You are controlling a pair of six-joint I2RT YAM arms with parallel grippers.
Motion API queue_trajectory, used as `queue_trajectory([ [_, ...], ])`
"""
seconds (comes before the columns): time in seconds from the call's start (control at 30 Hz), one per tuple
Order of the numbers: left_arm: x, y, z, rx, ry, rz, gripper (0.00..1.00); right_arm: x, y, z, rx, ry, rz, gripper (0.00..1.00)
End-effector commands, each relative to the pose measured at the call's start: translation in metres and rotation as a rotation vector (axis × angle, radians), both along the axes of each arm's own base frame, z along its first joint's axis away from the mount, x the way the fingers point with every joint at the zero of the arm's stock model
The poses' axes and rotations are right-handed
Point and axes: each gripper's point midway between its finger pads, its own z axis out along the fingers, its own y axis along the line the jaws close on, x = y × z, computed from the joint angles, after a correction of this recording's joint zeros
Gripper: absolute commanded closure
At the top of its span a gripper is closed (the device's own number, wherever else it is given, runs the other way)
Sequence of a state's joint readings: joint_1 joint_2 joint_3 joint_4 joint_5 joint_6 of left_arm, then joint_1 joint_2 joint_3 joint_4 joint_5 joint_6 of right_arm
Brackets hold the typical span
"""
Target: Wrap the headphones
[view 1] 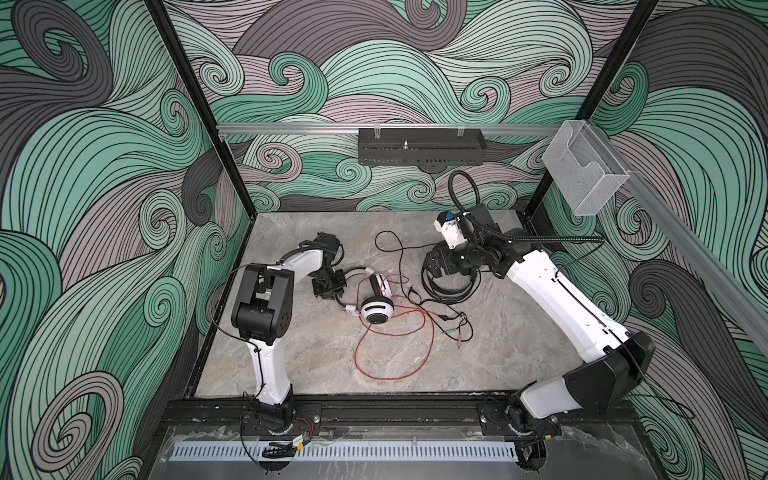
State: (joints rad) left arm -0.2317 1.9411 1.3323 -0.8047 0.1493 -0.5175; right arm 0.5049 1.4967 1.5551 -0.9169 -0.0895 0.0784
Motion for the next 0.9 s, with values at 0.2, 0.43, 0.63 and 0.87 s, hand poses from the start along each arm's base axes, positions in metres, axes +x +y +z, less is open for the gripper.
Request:
queue_trajectory([
  [0.2,0.01,-0.001,-0.012,0.021,-0.009,-0.004,0.52,-0.002,0.003,0.008,0.02,-0.024,0.014,0.01],
  [0.43,0.005,0.0,-0.023,0.034,0.005,-0.003,0.66,-0.004,0.002,0.006,0.017,-0.028,0.016,0.01],
  [0.63,0.006,0.002,-0.021,0.041,-0.011,0.004,0.84,-0.003,0.002,0.009,0.017,-0.038,0.02,0.01],
  [0.87,0.019,0.013,0.015,0.107,-0.102,-0.039,1.0,-0.006,0.001,0.027,0.025,-0.096,0.053,0.01],
])
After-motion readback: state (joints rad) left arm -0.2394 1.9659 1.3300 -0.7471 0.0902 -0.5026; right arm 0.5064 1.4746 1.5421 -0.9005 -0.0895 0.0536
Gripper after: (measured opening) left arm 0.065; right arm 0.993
